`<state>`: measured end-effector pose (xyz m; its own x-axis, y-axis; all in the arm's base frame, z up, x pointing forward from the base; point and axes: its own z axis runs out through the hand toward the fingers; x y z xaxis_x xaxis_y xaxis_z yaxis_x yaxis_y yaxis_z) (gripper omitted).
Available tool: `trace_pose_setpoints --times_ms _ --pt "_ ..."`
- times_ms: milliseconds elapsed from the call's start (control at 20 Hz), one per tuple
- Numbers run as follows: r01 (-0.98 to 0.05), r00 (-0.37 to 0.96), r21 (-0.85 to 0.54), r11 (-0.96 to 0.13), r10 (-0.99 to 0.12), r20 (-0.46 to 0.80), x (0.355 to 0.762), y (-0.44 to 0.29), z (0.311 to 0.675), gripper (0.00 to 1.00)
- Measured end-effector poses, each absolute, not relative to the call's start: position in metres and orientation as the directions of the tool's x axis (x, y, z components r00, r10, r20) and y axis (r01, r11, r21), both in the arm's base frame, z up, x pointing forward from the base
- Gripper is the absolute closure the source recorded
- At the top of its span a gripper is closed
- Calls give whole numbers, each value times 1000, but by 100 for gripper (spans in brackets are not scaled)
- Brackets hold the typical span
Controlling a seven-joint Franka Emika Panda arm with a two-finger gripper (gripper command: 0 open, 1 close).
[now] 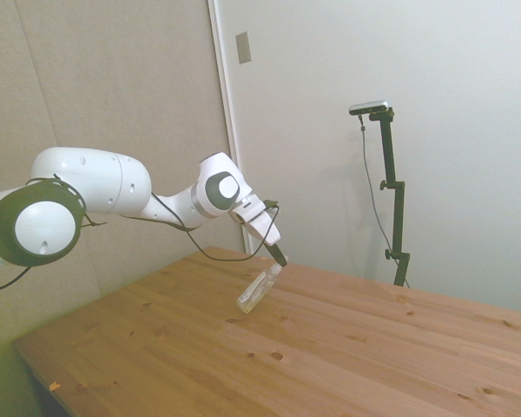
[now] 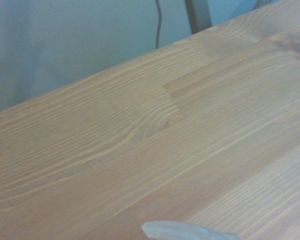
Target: Stand the sanitizer
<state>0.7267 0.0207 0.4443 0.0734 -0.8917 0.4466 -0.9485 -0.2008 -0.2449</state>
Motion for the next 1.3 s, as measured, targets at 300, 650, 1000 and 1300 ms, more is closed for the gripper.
trace_pose_setpoints --times_ms 300,650,1000,1300 --pt "-943 -50 -301 -139 -838 544 704 40 449 100" --pt "-936 -199 -347 -55 -732 652 683 63 446 100" --pt "-912 -314 -410 -3 -639 703 672 86 445 100" --pt "-885 -394 -466 18 -563 726 666 91 439 100"
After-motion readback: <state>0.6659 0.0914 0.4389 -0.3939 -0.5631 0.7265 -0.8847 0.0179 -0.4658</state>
